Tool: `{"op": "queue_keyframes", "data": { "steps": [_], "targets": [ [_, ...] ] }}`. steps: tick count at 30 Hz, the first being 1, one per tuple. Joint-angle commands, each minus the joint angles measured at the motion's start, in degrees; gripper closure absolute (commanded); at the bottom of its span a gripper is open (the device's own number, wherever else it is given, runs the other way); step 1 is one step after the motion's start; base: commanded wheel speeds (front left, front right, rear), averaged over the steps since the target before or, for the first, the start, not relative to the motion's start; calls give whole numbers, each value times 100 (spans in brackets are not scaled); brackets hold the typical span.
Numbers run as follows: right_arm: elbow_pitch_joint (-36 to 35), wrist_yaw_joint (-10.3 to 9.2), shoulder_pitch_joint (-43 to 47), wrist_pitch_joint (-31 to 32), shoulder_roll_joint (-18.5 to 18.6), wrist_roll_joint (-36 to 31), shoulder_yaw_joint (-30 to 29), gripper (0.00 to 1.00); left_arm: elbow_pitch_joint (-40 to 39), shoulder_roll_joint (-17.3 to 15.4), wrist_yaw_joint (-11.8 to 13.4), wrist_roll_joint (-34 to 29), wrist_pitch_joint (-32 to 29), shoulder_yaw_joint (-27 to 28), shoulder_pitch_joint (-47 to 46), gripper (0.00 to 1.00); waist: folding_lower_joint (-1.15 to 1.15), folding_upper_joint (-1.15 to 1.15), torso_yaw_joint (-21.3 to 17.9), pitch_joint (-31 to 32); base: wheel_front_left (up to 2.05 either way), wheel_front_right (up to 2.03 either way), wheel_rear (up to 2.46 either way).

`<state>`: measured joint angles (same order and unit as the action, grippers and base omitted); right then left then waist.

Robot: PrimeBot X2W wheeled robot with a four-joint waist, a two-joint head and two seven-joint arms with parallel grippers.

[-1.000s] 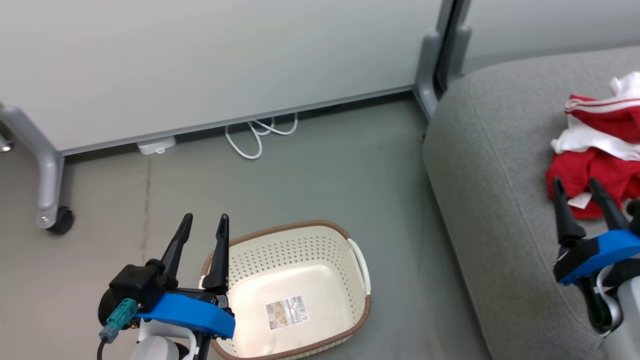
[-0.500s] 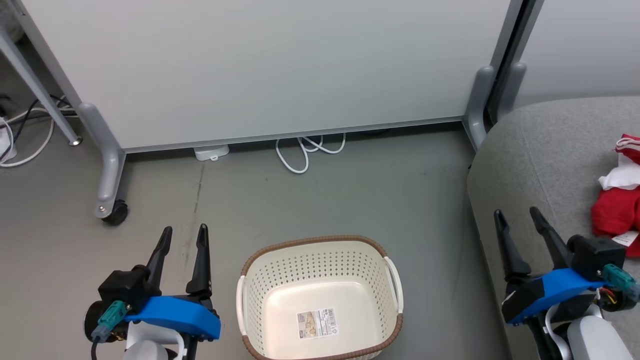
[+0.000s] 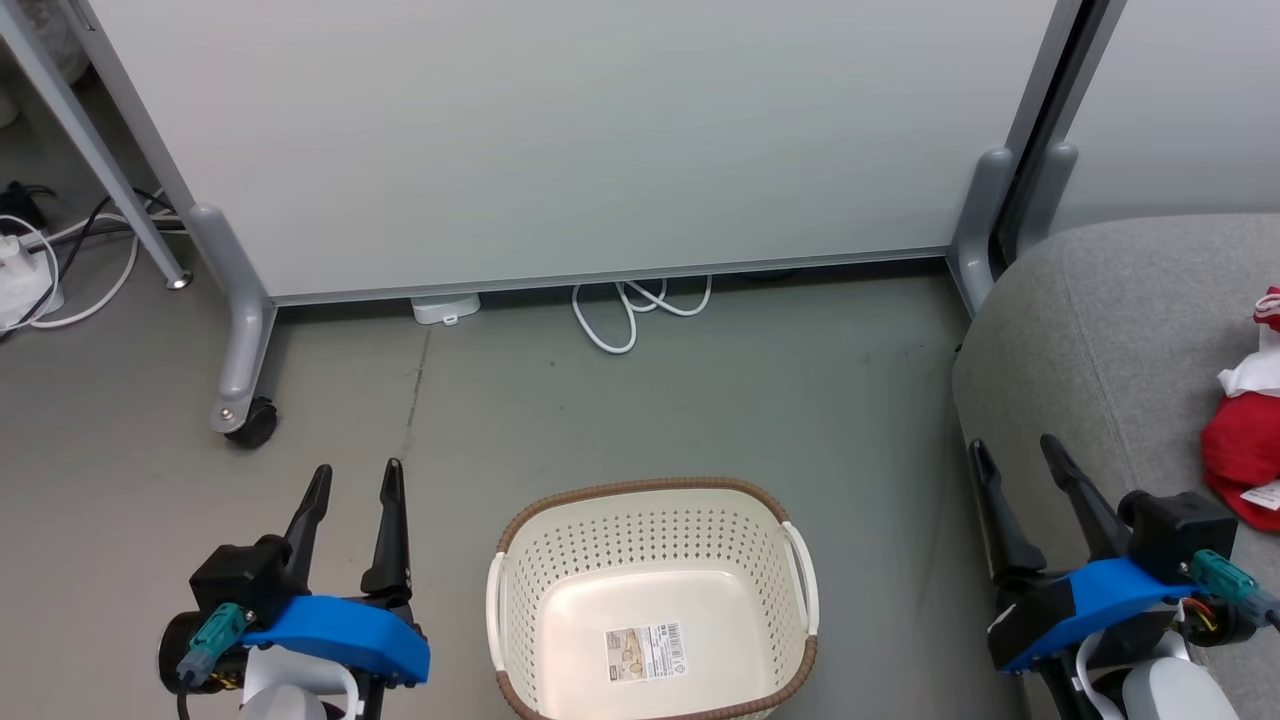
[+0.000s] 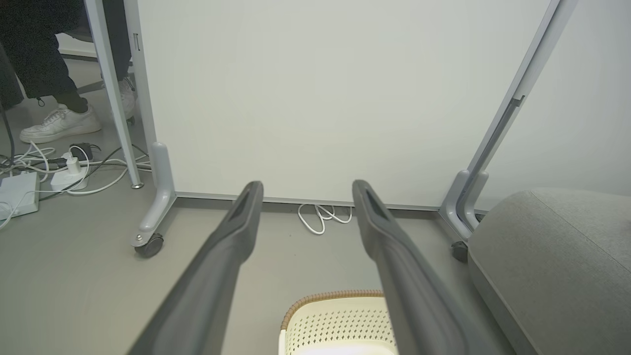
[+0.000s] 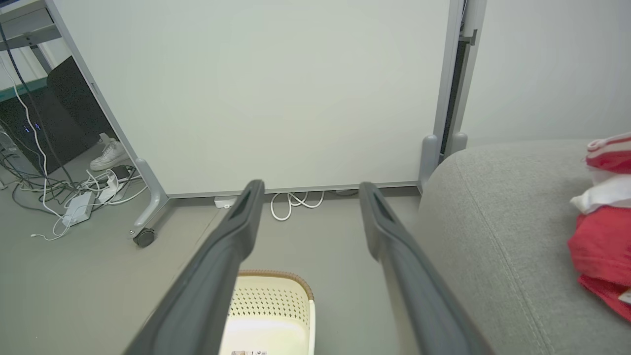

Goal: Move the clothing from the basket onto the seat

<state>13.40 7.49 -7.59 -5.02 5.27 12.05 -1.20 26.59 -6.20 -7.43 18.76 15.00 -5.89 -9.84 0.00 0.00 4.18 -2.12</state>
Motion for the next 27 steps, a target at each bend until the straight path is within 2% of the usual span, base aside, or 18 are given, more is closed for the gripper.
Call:
{"op": "queue_keyframes", "data": {
  "steps": [1,23,24,27],
  "targets": [
    [-36,1,113,22,-18,-41,-21,0,-33,-15,-9,-12,28,44,-19,0,0,0,-21,-3,0,0,0],
    [10,1,110,0,-135,-22,0,0,-50,23,-9,-87,28,8,70,0,0,0,-137,-21,0,0,0],
    [8,0,35,33,-120,-14,-6,100,-53,30,0,-67,0,-2,44,100,0,0,-138,-21,0,0,0],
    [142,0,91,51,-131,0,-10,100,57,68,0,-53,-25,-16,149,100,0,0,-139,-21,0,0,0]
  ]
}}
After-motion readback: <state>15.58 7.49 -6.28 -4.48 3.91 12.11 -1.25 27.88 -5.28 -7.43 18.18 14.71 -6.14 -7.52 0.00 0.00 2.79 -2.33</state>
